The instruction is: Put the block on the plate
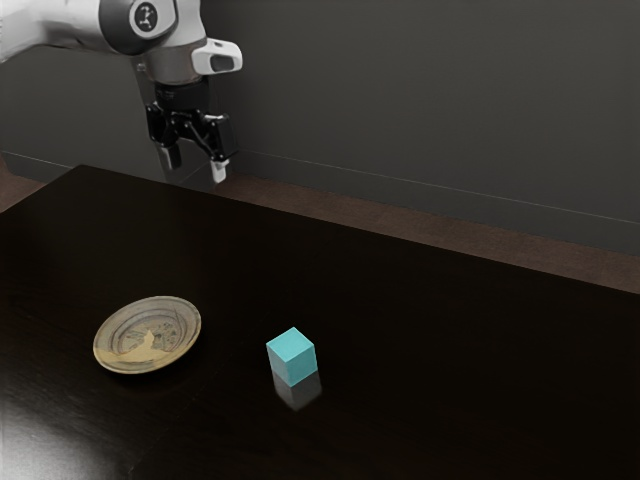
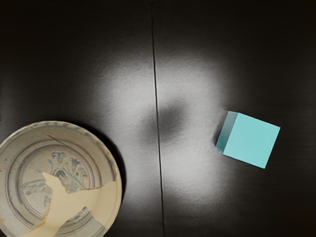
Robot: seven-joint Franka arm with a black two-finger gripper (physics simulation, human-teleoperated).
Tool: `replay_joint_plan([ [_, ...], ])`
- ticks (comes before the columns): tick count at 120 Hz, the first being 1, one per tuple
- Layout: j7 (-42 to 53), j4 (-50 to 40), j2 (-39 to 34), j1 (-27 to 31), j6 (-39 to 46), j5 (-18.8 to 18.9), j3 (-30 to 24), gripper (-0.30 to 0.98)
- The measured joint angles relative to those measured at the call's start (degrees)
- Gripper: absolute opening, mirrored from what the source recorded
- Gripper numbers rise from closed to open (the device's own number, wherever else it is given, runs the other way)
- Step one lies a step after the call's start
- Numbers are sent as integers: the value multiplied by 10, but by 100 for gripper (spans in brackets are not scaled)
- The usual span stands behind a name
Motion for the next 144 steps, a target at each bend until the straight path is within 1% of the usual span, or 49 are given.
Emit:
replay_joint_plan([
  [24, -11, 3, 7, 2, 5, -4, -5, 69],
  [36, -1, 11, 25, 2, 14, -4, -25, 69],
  [59, 52, 32, 94, -6, 46, -8, -61, 69],
  [76, 93, 36, 149, -30, 81, -17, -64, 69],
  [87, 115, 58, 190, -50, 98, -22, -62, 69],
  [98, 133, 59, 216, -56, 116, -27, -59, 69],
  [112, 155, 14, 220, -57, 149, -40, -56, 69],
  [125, 174, -60, 179, -61, 184, -58, -55, 69],
  [144, 198, -144, 143, -68, 231, -84, -54, 69],
])
